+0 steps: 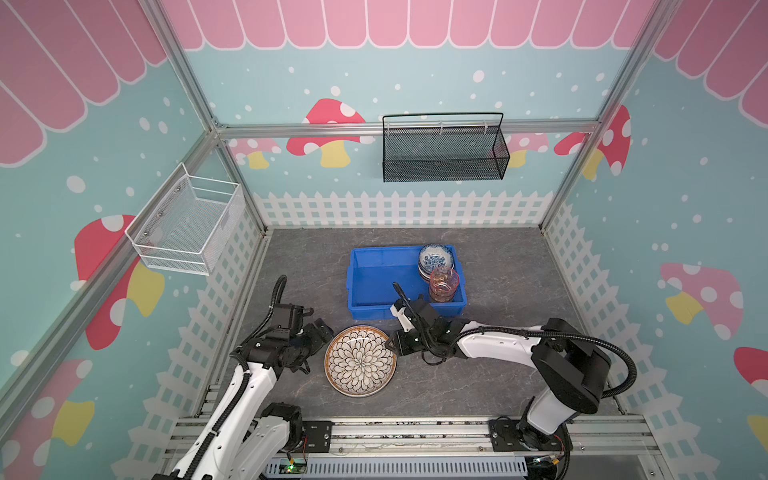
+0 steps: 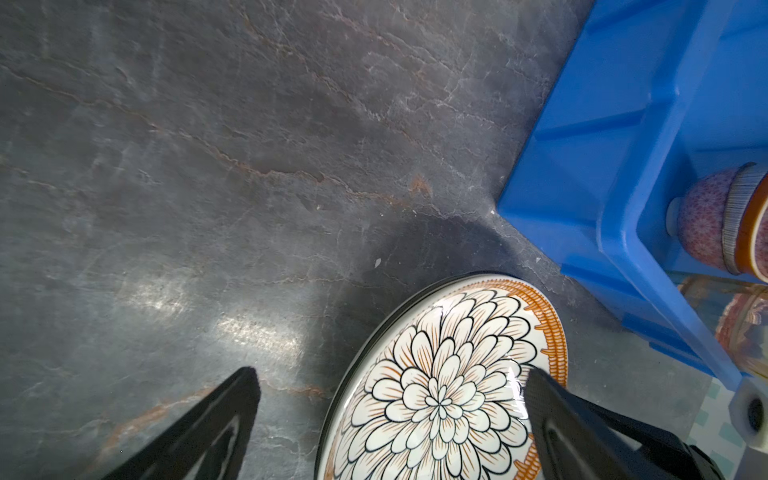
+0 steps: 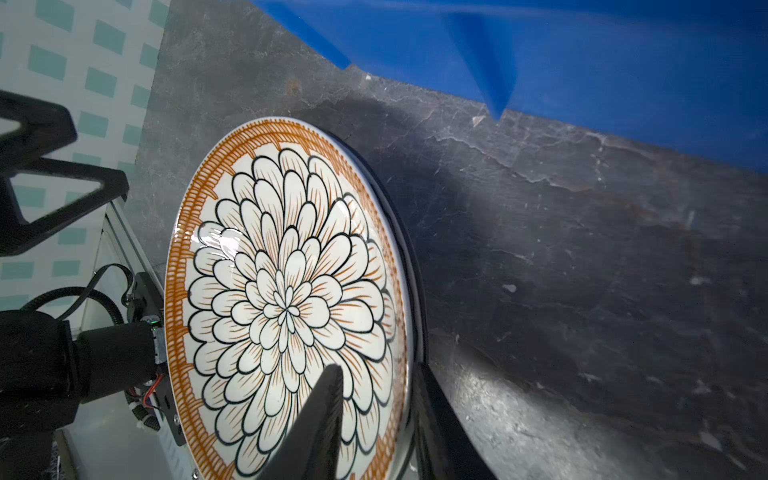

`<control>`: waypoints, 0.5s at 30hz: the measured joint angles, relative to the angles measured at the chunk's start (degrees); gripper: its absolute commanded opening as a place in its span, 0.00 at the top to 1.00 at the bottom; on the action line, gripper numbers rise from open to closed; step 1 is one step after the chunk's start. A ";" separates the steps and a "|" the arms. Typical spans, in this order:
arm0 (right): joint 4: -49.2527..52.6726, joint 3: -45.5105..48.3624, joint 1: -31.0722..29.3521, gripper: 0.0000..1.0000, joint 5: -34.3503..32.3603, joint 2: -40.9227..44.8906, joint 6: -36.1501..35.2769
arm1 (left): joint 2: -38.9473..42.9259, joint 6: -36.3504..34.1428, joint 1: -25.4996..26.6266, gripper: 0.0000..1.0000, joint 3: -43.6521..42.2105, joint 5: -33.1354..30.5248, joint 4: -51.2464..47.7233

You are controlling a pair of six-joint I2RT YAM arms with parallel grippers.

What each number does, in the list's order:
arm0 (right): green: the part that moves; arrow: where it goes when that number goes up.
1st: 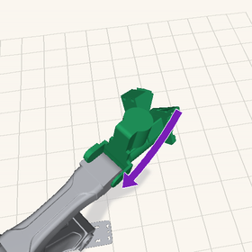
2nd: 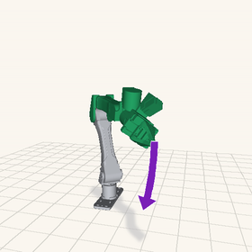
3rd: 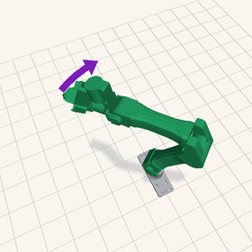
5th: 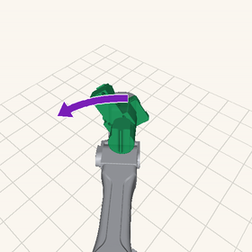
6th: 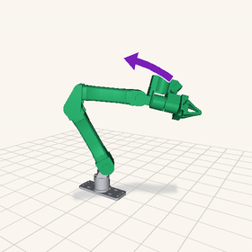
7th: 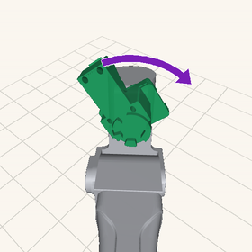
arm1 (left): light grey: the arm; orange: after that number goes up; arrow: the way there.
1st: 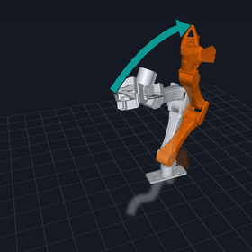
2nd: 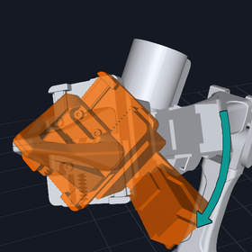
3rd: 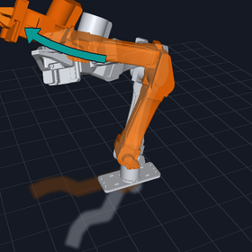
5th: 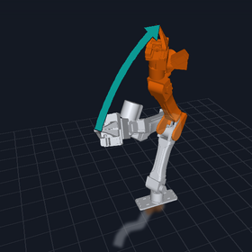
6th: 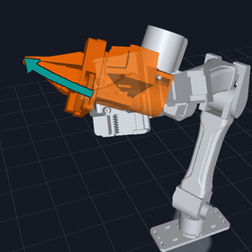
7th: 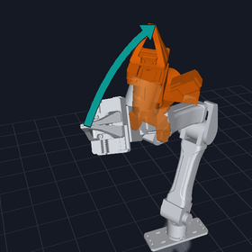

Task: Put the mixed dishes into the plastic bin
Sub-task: 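Close the right gripper on the flower-pattern plate rim, then move the left gripper down to the plate rim nearest the robot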

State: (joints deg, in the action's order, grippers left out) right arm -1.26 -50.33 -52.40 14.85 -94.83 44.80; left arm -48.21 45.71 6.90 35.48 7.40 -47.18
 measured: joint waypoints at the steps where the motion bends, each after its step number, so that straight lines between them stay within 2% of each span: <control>1: 0.13 0.00 0.00 0.75 -0.07 0.00 -0.07 | 0.00 0.02 0.00 0.00 0.00 0.02 0.09; 15: 1.38 -0.11 0.02 0.85 -1.01 0.00 -0.68 | 0.00 0.17 0.00 0.00 -0.07 0.20 0.74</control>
State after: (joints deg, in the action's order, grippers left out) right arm 0.12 -50.43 -52.38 13.85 -94.83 44.12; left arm -48.21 45.89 6.90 35.42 7.60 -46.44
